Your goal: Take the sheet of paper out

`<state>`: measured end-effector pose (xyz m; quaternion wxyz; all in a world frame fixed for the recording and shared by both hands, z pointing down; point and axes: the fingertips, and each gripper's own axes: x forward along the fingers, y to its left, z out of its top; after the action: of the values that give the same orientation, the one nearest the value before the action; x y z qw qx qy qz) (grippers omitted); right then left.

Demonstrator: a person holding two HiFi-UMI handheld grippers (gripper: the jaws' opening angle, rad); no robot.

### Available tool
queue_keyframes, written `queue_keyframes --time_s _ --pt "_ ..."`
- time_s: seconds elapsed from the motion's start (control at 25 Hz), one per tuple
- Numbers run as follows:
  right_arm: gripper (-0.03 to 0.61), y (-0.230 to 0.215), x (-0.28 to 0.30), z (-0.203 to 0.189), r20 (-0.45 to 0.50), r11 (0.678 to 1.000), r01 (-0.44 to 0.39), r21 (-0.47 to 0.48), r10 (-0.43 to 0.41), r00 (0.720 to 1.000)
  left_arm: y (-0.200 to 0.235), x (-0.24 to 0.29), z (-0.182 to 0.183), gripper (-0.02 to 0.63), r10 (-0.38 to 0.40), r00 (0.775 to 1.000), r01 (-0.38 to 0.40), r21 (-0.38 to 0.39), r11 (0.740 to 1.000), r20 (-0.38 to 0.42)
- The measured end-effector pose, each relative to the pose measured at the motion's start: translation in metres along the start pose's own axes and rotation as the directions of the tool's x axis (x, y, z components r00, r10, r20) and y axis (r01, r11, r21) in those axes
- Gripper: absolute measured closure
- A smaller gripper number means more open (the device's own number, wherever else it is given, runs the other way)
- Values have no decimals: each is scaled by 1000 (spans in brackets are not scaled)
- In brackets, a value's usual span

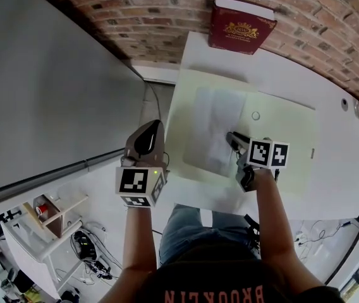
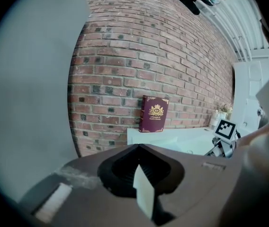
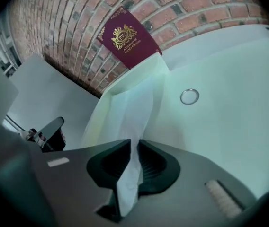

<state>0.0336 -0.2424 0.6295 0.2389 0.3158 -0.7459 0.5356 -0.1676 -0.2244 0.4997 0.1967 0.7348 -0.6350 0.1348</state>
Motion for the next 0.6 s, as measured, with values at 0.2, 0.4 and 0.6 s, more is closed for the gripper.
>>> queue_keyframes --time_s 0.2,0.4,0.6 --pt "575 -4 -1 -2 -10 1000 17 -23 -17 1000 -4 3 3 614 0 1000 0 -1 1000 1" --pt "575 -7 -11 2 0 999 23 -44 -23 1000 -10 4 7 614 -2 1000 2 3 1000 8" --pt "577 -14 -19 3 2 998 43 -54 -43 999 -21 7 12 614 -6 1000 6 13 1000 12"
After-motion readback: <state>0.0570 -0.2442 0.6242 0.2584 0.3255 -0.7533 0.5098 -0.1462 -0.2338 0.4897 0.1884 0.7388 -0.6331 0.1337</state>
